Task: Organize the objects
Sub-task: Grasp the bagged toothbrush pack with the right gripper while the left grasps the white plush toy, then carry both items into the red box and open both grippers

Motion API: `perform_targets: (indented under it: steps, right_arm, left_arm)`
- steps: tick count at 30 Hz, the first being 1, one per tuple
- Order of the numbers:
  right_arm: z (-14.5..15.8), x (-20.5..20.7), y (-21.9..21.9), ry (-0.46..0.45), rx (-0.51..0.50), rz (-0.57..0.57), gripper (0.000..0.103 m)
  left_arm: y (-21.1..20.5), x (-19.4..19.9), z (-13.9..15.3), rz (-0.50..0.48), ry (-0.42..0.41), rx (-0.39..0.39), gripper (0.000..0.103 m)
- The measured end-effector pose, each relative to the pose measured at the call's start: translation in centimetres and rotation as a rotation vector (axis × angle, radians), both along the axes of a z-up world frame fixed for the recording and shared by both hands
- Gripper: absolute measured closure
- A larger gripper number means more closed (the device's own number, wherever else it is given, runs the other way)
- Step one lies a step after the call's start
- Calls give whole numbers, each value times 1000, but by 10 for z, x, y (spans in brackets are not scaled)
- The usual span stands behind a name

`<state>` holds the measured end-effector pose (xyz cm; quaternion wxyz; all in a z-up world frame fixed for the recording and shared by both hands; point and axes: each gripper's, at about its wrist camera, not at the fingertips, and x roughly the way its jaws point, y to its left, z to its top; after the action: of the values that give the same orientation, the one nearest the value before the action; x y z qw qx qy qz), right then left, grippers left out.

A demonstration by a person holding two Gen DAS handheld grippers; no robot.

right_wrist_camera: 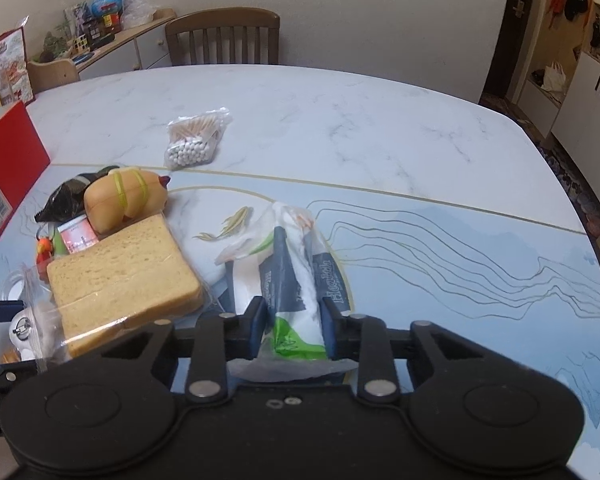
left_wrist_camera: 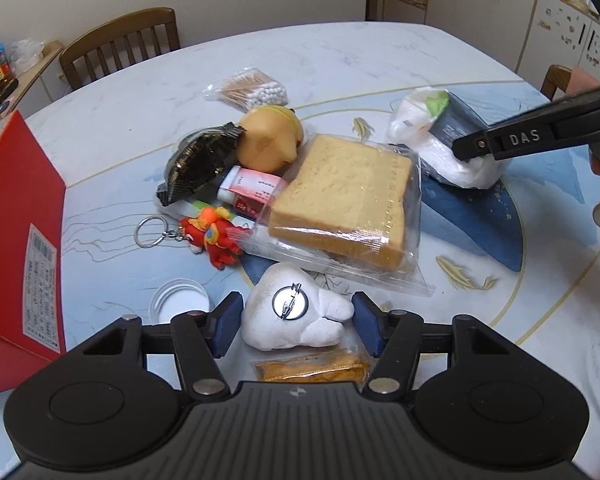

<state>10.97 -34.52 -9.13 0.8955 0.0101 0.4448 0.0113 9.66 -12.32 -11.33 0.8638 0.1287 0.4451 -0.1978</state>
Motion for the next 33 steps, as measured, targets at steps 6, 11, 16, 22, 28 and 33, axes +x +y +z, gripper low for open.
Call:
perform_targets:
  steps: [6, 11, 16, 22, 28, 33]
  right_arm:
    - [20, -11, -2, -28, 30, -10, 76]
    - [46, -23, 3, -37, 61, -5, 76]
    - [77, -33, 28, -74, 67, 43, 76]
    - [108, -32, 71, -112, 80, 112, 76]
    - [126, -20, 117, -119, 111, 175, 76]
    - [136, -5, 165, -124, 109, 249, 76]
  left_arm:
    - [16, -2, 13, 46, 2, -45, 44]
    - [34, -10, 37, 55, -12, -89, 44]
    - [58, -18, 64, 50, -39, -131, 44]
    - [91, -17, 92, 52, -66, -160, 44]
    - [135, -7, 114, 72, -98, -164, 44]
    - [178, 4, 123, 104, -116, -158, 44]
